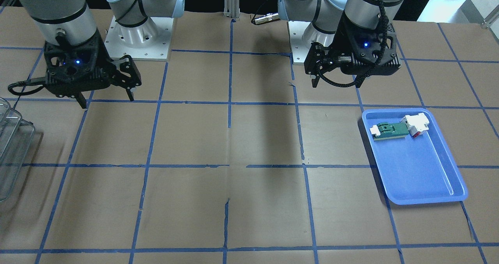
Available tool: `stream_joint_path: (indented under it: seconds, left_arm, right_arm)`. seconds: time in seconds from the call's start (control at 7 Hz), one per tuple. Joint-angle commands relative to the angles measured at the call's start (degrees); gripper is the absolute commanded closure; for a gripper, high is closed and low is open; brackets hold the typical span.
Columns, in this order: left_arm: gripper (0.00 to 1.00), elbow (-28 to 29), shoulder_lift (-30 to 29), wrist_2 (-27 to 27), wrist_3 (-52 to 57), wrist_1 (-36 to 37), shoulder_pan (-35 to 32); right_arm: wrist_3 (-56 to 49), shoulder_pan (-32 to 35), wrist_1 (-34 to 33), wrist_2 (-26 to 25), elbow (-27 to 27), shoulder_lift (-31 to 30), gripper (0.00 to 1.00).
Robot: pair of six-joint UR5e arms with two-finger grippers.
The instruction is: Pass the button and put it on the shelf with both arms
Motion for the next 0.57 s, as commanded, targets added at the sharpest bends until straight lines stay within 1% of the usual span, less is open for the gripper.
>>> stream_joint_path:
  seconds: [0.0, 0.14, 0.29, 0.43]
  left_arm:
    - [0.0, 0.03, -0.12, -0.02, 0.0, 0.02, 0.09]
    - [0.0, 0.03, -0.12, -0.02, 0.0, 0.02, 0.09]
    - [0.0, 0.03, -0.12, -0.11, 0.0, 0.02, 0.09]
    - [0.0, 0.03, -0.12, -0.11, 0.0, 0.02, 0.09]
  right_arm:
    - [9.53, 0.37, 3.96, -0.35, -4.57, 1.68, 0.0]
    - [10.0, -0.76, 6.33, -0.27, -6.51, 3.6, 0.0]
    - [10.35, -2.51, 8.09, -0.27, -6.27, 3.62, 0.0]
    - [12.88, -2.53, 8.37, -0.61, -6.18, 3.36, 0.0]
